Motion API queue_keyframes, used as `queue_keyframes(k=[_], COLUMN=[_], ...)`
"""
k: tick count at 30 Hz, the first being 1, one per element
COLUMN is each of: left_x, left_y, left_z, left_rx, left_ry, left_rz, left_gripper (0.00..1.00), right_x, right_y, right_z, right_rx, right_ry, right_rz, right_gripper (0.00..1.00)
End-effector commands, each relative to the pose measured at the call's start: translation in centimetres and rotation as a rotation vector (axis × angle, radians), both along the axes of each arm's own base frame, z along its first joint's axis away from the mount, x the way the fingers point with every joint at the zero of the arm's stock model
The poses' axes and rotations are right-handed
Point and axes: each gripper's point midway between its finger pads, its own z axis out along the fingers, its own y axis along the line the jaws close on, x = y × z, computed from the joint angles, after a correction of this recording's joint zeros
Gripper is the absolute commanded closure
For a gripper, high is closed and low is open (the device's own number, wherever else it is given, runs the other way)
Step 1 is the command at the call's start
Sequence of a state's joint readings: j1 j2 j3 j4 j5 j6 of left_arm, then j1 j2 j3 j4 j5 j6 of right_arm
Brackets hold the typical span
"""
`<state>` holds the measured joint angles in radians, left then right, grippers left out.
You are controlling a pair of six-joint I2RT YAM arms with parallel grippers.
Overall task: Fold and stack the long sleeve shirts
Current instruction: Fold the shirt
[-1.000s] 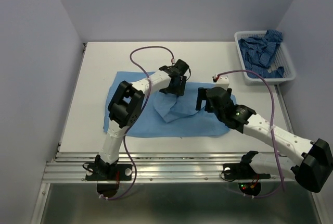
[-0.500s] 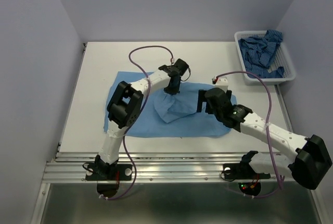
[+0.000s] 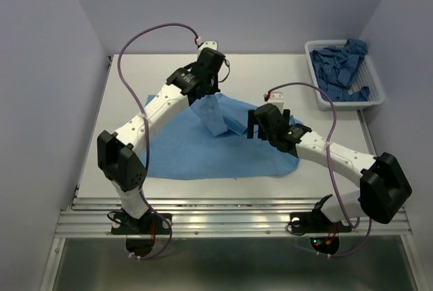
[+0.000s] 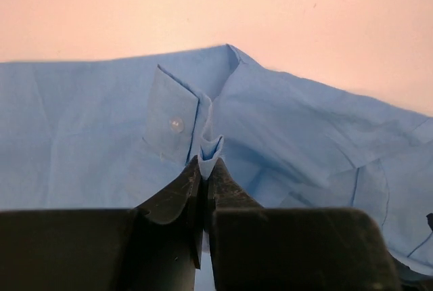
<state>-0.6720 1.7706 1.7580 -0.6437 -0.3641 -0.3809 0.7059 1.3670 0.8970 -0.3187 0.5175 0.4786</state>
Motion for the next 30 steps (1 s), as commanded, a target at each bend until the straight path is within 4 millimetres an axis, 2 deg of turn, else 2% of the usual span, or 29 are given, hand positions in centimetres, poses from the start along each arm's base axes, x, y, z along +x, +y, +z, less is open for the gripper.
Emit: queue_keyframes(k=[1, 5, 6, 8, 11, 12, 14, 17, 18, 19, 20, 22, 23, 24, 26, 27, 29, 30], left_x=[0.5, 0.4, 0.2, 0.1, 0.3, 0.7, 1.4, 3.0, 3.4, 3.9, 4.2, 4.9, 5.1, 5.3, 5.7, 5.7, 5.6, 5.4], left_y=[0.4, 0.3, 0.5, 1.3, 2.3, 3.0, 4.0, 6.5, 7.2, 8.7, 9.3, 10.8, 11.1, 11.6, 12.7, 13.0, 13.5, 13.7], left_z=[1.8, -2.3, -3.8, -4.8, -4.7, -4.1, -3.1, -0.4, 1.2, 2.1, 3.0, 6.2, 7.2, 9.5, 11.7, 13.9, 15.9, 17.6], left_rx=[-0.008, 0.029, 0.046, 0.066, 0.069, 0.056, 0.04, -0.013, -0.04, -0.051, -0.061, -0.101, -0.11, -0.12, -0.134, -0.15, -0.16, -0.172], left_ry=[-0.051, 0.042, 0.079, 0.089, 0.081, 0.071, 0.05, -0.002, -0.033, -0.052, -0.071, -0.144, -0.167, -0.22, -0.266, -0.305, -0.345, -0.381], left_rz=[-0.017, -0.002, 0.022, 0.059, 0.092, 0.119, 0.16, 0.231, 0.247, 0.274, 0.275, 0.287, 0.278, 0.272, 0.284, 0.283, 0.286, 0.282], left_gripper=[0.86, 0.85, 0.87, 0.93, 0.97, 1.0, 1.0, 1.0, 1.0, 1.0, 1.0, 1.0, 1.0, 1.0, 1.0, 1.0, 1.0, 1.0], right_x=[2.3, 2.3, 2.2, 2.4, 2.7, 2.7, 2.9, 3.6, 3.9, 4.0, 4.0, 4.2, 4.4, 4.5, 4.7, 4.8, 5.1, 5.2], right_y=[0.2, 0.3, 0.3, -0.3, -0.8, -0.6, -0.7, -2.0, -2.6, -2.8, -2.7, -2.8, -3.0, -2.8, -2.6, -2.5, -2.3, -2.2], right_z=[2.5, 1.5, 1.3, 0.9, 0.3, 0.1, -0.4, -0.5, -0.5, -0.5, -0.6, -0.5, -0.5, -0.3, -0.3, -0.3, -0.1, 0.0], right_rx=[0.028, 0.006, 0.005, -0.001, -0.005, -0.002, 0.0, 0.002, 0.008, 0.016, 0.021, 0.038, 0.044, 0.051, 0.058, 0.056, 0.055, 0.053], right_ry=[-0.086, -0.061, -0.056, -0.045, -0.03, -0.026, -0.014, -0.012, -0.014, -0.012, -0.012, -0.021, -0.021, -0.028, -0.03, -0.031, -0.035, -0.042], right_rz=[-0.032, -0.016, -0.016, -0.03, -0.037, -0.033, -0.032, -0.066, -0.081, -0.079, -0.07, -0.064, -0.067, -0.061, -0.053, -0.051, -0.046, -0.033], right_gripper=[0.0, 0.0, 0.0, 0.0, 0.0, 0.0, 0.0, 0.0, 0.0, 0.0, 0.0, 0.0, 0.0, 0.0, 0.0, 0.0, 0.0, 0.0])
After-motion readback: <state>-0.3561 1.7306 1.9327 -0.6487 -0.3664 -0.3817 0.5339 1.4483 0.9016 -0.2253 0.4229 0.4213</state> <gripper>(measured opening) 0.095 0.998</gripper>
